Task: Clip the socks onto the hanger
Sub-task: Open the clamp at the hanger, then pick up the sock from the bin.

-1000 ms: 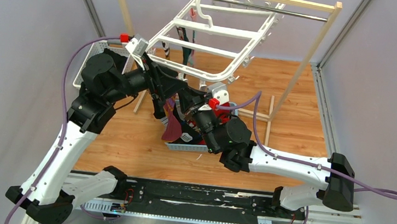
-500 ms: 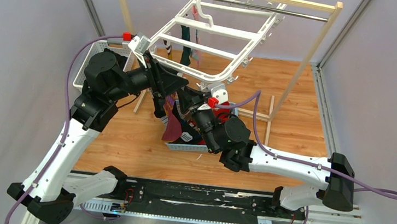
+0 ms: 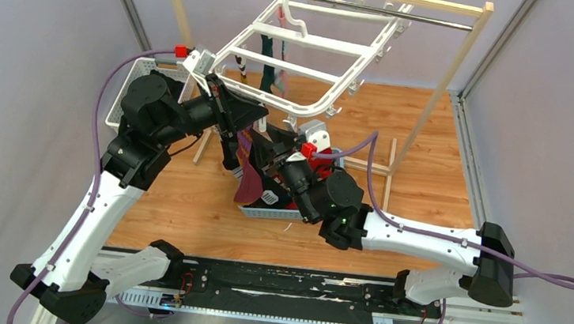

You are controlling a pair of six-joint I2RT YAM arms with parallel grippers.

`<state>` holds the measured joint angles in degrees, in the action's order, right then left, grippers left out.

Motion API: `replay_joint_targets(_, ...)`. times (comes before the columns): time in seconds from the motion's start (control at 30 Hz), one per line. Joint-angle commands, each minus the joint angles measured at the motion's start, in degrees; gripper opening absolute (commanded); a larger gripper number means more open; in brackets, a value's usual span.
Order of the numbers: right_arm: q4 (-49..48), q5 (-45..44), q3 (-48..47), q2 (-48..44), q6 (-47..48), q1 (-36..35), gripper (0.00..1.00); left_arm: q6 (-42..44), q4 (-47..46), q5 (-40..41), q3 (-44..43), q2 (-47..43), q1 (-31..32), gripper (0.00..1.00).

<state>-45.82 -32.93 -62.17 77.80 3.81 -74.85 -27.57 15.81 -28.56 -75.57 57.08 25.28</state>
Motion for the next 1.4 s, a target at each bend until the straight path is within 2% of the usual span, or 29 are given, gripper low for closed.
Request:
replay_joint_targets(0.0, -0.6, 2.6, 2.9, -4.0, 0.0, -1.2, 0.40, 0.9, 0.3, 3.6, -1.1, -0.5, -0.1, 0.06)
replay_joint_targets(0.17, 2.1, -1.1, 11.8, -11.3, -0.9, -0.9, 0.44, 4.8, 6.5, 6.2, -4.3, -0.7, -0.1, 0.01)
replay_joint_targets(0.47, 21.1, -6.8, 26.5, -24.1, -10.8, 4.0, 0.43, 14.7, 18.2, 12.1, -13.7, 0.4, -1.0, 0.00)
replay_joint_targets(0.6, 19.6, -5.9, 32.1, -25.0, -11.6, 4.8, 0.43, 17.1, 19.8, 13.3, -15.4, 0.3, -1.4, 0.00)
replay_joint_targets(0.7, 19.5, -6.3, 33.0, -23.1, -12.8, 6.7, 0.44, 19.2, 20.8, 14.8, -17.7, 0.8, -1.4, 0.00)
replay_joint_targets(0.83, 22.1, 3.8, 31.9, -20.4, -21.2, 17.1, 0.45, 21.6, 22.7, 16.3, -19.5, 1.2, -1.4, 0.00)
replay_joint_targets(1.13, 21.9, 26.8, 22.5, -7.9, -24.5, 29.4, 0.52, 20.2, 22.3, 15.7, -13.9, -0.8, -1.4, 0.00)
replay_joint_targets(1.2, 21.7, 28.9, 21.4, -6.2, -25.0, 30.3, 0.54, 19.8, 22.0, 15.1, -13.1, -1.1, -1.4, 0.00)
replay_joint_targets(1.37, 24.5, 27.8, 18.4, -2.3, -25.2, 31.2, 0.55, 18.8, 21.4, 14.3, -12.2, -1.3, -1.4, 0.00)
